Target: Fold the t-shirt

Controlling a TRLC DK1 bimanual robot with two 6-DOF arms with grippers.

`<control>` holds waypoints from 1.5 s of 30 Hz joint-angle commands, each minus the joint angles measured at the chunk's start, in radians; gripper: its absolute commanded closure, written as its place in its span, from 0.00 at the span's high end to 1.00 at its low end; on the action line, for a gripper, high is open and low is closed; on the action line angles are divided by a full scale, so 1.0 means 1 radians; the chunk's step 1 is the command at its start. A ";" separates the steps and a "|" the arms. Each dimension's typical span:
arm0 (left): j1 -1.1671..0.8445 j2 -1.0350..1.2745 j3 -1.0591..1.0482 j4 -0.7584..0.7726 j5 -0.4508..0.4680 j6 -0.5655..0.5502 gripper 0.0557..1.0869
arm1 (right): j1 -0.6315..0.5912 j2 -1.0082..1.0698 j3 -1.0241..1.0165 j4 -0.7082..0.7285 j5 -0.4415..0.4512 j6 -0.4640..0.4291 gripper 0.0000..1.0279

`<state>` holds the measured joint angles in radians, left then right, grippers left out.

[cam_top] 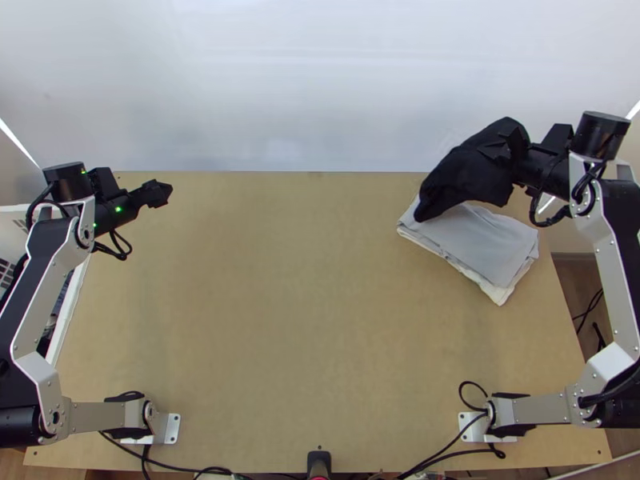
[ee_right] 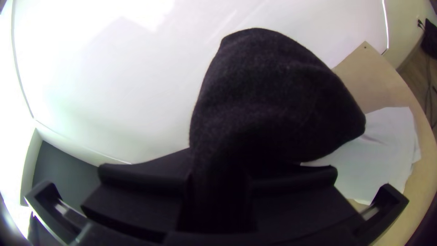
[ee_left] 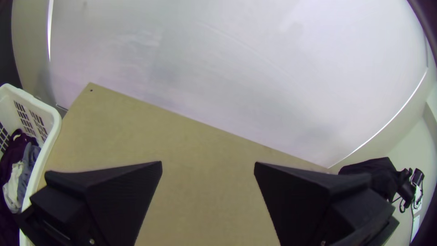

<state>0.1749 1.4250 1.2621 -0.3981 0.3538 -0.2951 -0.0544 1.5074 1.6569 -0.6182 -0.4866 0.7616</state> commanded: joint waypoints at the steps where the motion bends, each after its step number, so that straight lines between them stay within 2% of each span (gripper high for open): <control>1: 0.009 -0.006 0.000 -0.002 -0.001 -0.006 0.95 | 0.033 0.031 0.020 0.008 0.011 0.008 0.03; 12: 0.009 -0.005 -0.006 0.002 0.001 -0.015 0.95 | 0.008 0.071 -0.131 0.107 0.019 -0.015 0.03; 26: 0.014 0.011 0.006 0.004 0.001 -0.015 0.95 | -0.147 -0.018 -0.388 0.107 0.017 -0.196 0.03; 45: 0.014 0.006 0.023 -0.008 0.008 -0.007 0.95 | -0.314 -0.110 -0.623 0.141 0.020 -0.370 0.03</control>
<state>0.1890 1.4338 1.2778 -0.3988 0.3557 -0.3058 -0.3115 1.4170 1.1053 -0.5022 -0.4686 0.4431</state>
